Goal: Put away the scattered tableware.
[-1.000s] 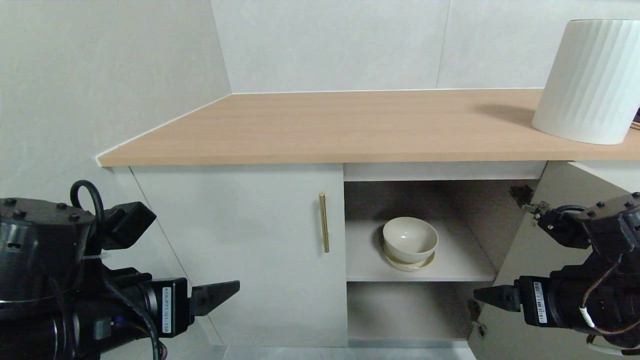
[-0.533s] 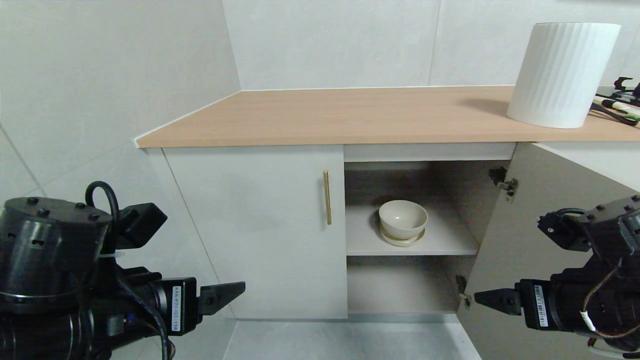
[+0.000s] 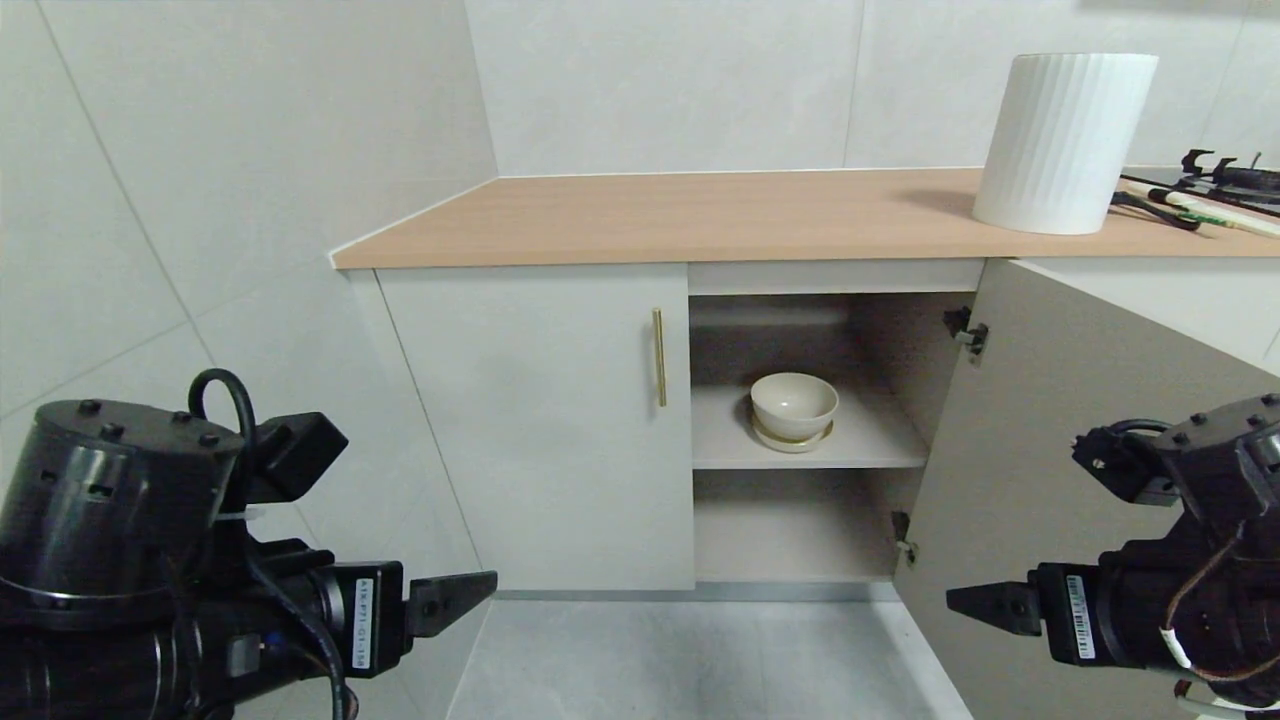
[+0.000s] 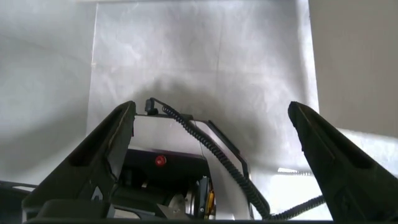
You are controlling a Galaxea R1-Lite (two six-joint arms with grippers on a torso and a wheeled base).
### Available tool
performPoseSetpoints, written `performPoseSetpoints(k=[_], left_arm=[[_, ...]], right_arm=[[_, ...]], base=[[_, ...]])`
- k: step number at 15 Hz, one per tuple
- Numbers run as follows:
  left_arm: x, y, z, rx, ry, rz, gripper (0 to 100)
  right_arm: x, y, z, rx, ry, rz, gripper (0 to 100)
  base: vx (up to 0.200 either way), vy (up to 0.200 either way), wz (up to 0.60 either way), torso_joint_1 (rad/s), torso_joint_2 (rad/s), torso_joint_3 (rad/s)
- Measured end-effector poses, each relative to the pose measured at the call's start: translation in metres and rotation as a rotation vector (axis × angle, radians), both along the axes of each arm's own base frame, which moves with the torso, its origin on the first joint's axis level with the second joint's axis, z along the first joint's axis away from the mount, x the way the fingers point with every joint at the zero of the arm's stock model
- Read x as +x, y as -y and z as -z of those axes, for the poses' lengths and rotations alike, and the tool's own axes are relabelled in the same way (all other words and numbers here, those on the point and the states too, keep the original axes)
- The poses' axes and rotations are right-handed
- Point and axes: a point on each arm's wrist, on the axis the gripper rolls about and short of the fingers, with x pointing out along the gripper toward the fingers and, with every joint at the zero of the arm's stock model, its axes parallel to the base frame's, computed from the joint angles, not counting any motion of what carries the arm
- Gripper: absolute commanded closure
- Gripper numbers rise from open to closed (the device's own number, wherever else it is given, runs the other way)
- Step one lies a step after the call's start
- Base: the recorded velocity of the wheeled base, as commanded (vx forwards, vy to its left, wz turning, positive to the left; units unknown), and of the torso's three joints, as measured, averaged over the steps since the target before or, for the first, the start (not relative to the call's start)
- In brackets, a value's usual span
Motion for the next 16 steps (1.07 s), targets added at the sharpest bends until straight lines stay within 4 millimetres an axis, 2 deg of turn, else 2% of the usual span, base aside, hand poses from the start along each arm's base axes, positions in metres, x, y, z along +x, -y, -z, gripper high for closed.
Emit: performPoseSetpoints(k=[6, 8, 13, 16], left_arm=[[0.001, 0.0, 0.002, 0.005, -0.007, 0.001, 0], [0.001, 0.001, 0.002, 0.007, -0.008, 0.001, 0], [0.0, 0.0, 0.005, 0.031, -0.009, 0.018, 0], [0.0, 0.0, 0.006, 0.033, -0.014, 0.017, 0]], right_arm=[[-0.001, 0.001, 0.001, -0.006, -0.006, 0.0, 0], [-0.004, 0.002, 0.0, -0.022, -0.014, -0.012, 0], [-0.043, 0.024, -0.01, -0.176, -0.146, -0.192, 0], [-0.058, 0.034, -0.02, -0.223, -0.159, -0.25, 0]], base=[[0.0, 0.0, 0.0, 0.0, 0.0, 0.0], [0.0, -0.2, 0.0, 0.01, 0.0, 0.002], [0.0, -0.2, 0.0, 0.004, 0.0, 0.003], [0.0, -0.2, 0.0, 0.002, 0.01, 0.002]])
